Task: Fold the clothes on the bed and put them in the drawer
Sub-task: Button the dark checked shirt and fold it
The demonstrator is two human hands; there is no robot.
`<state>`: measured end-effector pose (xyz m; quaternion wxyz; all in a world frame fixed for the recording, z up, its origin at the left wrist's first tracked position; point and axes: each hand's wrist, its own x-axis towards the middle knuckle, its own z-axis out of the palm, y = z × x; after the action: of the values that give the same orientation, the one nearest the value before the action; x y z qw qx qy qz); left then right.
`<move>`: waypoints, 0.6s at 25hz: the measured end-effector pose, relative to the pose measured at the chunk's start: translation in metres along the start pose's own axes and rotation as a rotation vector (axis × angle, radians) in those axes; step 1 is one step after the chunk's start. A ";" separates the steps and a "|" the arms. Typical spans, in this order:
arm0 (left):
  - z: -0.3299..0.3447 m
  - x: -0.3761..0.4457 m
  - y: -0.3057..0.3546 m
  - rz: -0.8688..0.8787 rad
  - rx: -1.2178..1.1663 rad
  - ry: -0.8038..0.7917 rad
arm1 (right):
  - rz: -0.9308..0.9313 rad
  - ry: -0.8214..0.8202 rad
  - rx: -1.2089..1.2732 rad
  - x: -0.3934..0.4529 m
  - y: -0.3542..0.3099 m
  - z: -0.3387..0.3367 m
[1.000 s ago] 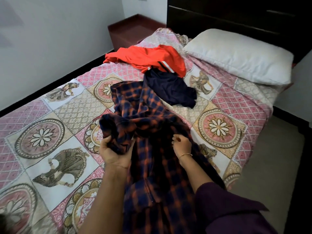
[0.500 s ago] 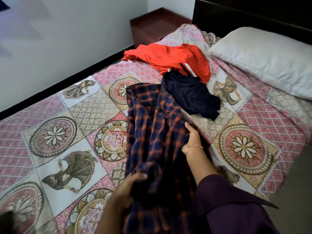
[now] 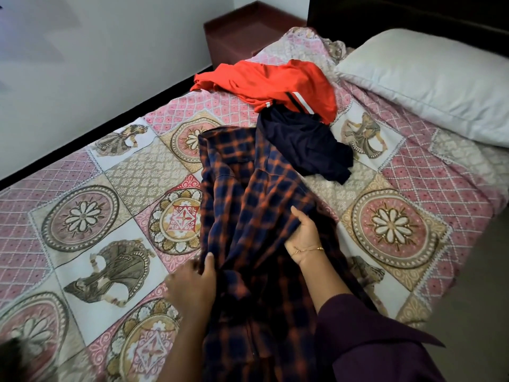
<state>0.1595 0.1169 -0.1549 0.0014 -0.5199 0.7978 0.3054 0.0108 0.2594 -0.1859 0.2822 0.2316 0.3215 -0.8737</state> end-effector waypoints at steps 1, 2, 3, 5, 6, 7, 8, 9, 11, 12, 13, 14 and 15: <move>0.002 -0.006 0.009 0.215 0.049 0.186 | -0.016 -0.007 -0.008 -0.002 0.006 -0.003; 0.004 -0.015 0.022 0.376 -0.045 0.183 | -0.036 -0.033 -0.029 -0.006 0.011 -0.002; 0.007 -0.025 0.040 0.449 -0.200 0.021 | -0.065 -0.059 -0.091 -0.011 0.015 0.000; 0.022 -0.030 0.066 0.257 -0.403 -0.509 | -0.129 -0.131 -0.369 -0.025 0.023 0.011; 0.033 -0.031 0.073 0.137 -0.427 -0.697 | -0.170 -0.140 -0.563 -0.030 0.025 0.013; 0.045 -0.030 0.076 0.102 -0.403 -0.761 | -0.212 -0.139 -0.766 -0.034 0.024 0.011; 0.054 -0.030 0.080 0.134 -0.379 -0.716 | -0.257 -0.145 -0.977 -0.035 0.023 0.006; 0.062 -0.031 0.083 0.177 -0.384 -0.657 | -0.307 -0.175 -1.184 -0.040 0.019 -0.001; 0.074 -0.033 0.094 0.255 -0.462 -0.589 | -0.436 -0.140 -1.345 -0.046 0.010 -0.017; 0.078 -0.037 0.102 0.238 -0.535 -0.550 | -0.532 -0.022 -1.381 -0.045 0.003 -0.028; 0.081 -0.037 0.111 0.180 -0.616 -0.480 | -0.644 0.137 -1.449 -0.044 -0.004 -0.041; 0.083 -0.040 0.120 0.125 -0.660 -0.402 | -0.727 0.305 -1.543 -0.044 -0.011 -0.054; 0.087 -0.042 0.130 0.089 -0.678 -0.363 | -0.732 0.435 -1.610 -0.045 -0.020 -0.070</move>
<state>0.0439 0.2300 -0.1492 -0.0423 -0.3932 0.6601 0.6387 0.0463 0.3356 -0.1991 -0.0031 0.0076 0.9340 -0.3571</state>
